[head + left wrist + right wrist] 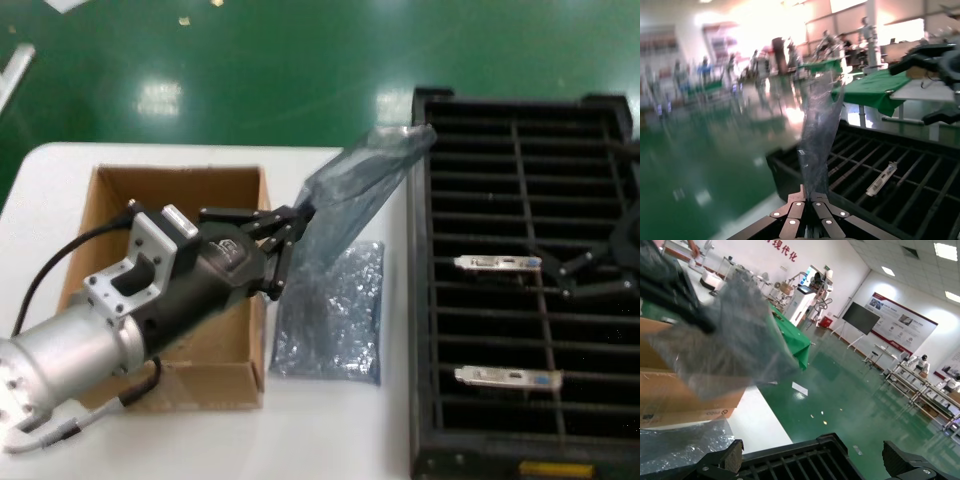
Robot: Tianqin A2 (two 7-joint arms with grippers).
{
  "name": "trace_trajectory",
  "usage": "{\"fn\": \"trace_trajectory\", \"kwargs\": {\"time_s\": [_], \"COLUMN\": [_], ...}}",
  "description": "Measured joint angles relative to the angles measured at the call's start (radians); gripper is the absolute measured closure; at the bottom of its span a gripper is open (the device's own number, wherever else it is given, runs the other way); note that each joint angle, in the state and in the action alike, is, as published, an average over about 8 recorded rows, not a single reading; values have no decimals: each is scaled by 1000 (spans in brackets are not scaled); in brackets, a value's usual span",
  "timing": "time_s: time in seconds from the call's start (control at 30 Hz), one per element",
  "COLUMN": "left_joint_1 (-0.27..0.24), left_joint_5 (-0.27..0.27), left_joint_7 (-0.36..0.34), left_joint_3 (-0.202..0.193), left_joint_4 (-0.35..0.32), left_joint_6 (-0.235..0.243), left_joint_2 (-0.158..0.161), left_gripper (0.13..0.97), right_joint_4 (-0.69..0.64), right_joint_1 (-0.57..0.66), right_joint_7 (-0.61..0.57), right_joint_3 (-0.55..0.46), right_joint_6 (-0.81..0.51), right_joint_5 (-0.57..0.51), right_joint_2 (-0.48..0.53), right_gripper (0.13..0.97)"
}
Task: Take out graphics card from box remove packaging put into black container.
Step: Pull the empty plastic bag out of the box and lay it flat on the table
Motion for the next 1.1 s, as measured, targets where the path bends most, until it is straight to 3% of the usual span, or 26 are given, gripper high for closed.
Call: {"fn": "trace_trajectory", "kwargs": {"time_s": [0.1, 0.2, 0.33, 0.47, 0.67, 0.83, 0.97, 1.1], "left_joint_1": [-39, -72, -108, -130, -153, -173, -178, -170], "left_joint_5": [121, 230, 334, 384, 427, 459, 465, 428], "left_joint_7": [-128, -240, -352, -422, -489, -526, -544, -528], "left_joint_3": [-11, 3, 29, 42, 49, 52, 51, 40], "left_joint_4": [63, 130, 211, 256, 284, 290, 249, 162], "left_joint_6": [50, 63, 52, 38, 28, 35, 55, 59], "left_joint_2": [92, 147, 189, 214, 228, 218, 193, 145], "left_gripper": [959, 959, 959, 951, 939, 885, 834, 758], "right_joint_4": [0, 0, 0, 0, 0, 0, 0, 0], "right_joint_1": [0, 0, 0, 0, 0, 0, 0, 0], "right_joint_7": [0, 0, 0, 0, 0, 0, 0, 0], "right_joint_3": [0, 0, 0, 0, 0, 0, 0, 0], "right_joint_6": [0, 0, 0, 0, 0, 0, 0, 0], "right_joint_5": [0, 0, 0, 0, 0, 0, 0, 0], "right_joint_2": [0, 0, 0, 0, 0, 0, 0, 0], "right_gripper": [129, 129, 129, 129, 129, 129, 129, 129]}}
